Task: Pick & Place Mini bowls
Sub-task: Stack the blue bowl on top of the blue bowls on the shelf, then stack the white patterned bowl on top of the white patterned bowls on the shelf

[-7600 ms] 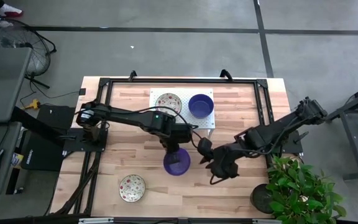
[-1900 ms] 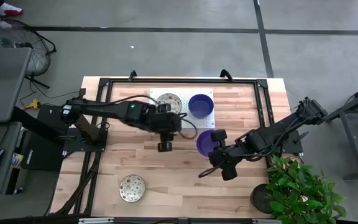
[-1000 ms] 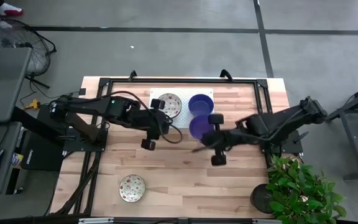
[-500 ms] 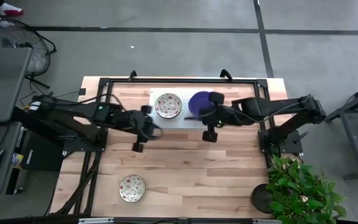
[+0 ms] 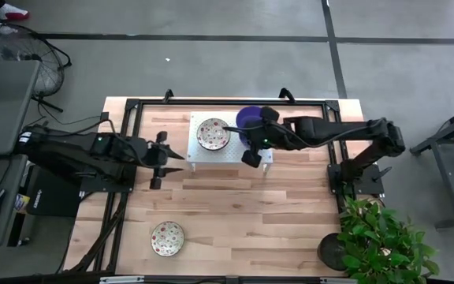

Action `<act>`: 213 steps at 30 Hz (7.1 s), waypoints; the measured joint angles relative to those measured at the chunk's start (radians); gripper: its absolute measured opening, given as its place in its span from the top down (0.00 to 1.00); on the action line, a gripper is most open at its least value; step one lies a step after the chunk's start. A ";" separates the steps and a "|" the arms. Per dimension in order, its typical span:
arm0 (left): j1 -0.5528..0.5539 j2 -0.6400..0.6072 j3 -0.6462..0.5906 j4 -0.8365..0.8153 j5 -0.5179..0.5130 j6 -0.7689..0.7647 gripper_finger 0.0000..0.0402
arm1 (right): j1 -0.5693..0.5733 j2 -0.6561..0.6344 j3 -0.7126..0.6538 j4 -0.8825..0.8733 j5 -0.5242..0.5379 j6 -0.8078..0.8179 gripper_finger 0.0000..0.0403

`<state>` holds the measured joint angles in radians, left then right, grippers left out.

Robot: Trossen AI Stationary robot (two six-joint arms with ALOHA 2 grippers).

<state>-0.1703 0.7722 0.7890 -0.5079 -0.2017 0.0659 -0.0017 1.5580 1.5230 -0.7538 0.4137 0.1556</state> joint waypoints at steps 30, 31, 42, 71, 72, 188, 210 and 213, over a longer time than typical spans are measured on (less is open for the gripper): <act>0.000 -0.051 -0.019 -0.016 0.084 0.079 0.60 | 0.069 0.057 -0.089 0.043 0.276 0.211 1.00; 0.000 -0.051 -0.019 -0.016 0.085 0.079 0.60 | 0.071 0.057 -0.096 0.051 0.278 0.211 1.00; 0.000 -0.051 -0.019 -0.016 0.116 0.079 0.60 | 0.064 0.057 -0.180 0.142 0.256 0.244 1.00; 0.000 -0.051 -0.019 -0.017 0.136 0.086 0.60 | 0.026 0.056 -0.180 0.138 0.174 0.293 0.80; 0.000 -0.051 -0.019 -0.017 0.136 0.086 0.60 | 0.026 0.056 -0.180 0.139 0.174 0.293 0.78; 0.000 -0.049 -0.019 -0.073 0.188 0.053 0.60 | 0.111 -0.308 -0.866 0.974 0.333 0.285 1.00; 0.000 -0.049 -0.019 -0.073 0.184 0.015 0.60 | 0.030 -0.524 -0.866 0.890 0.150 0.201 1.00; 0.000 -0.049 -0.019 -0.073 0.184 0.015 0.60 | -0.007 -0.549 -0.877 0.858 0.050 0.209 1.00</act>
<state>-0.1707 0.7235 0.7700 -0.5805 -0.0176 0.0811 -0.0087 1.0093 0.6461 0.1038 0.4636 0.3643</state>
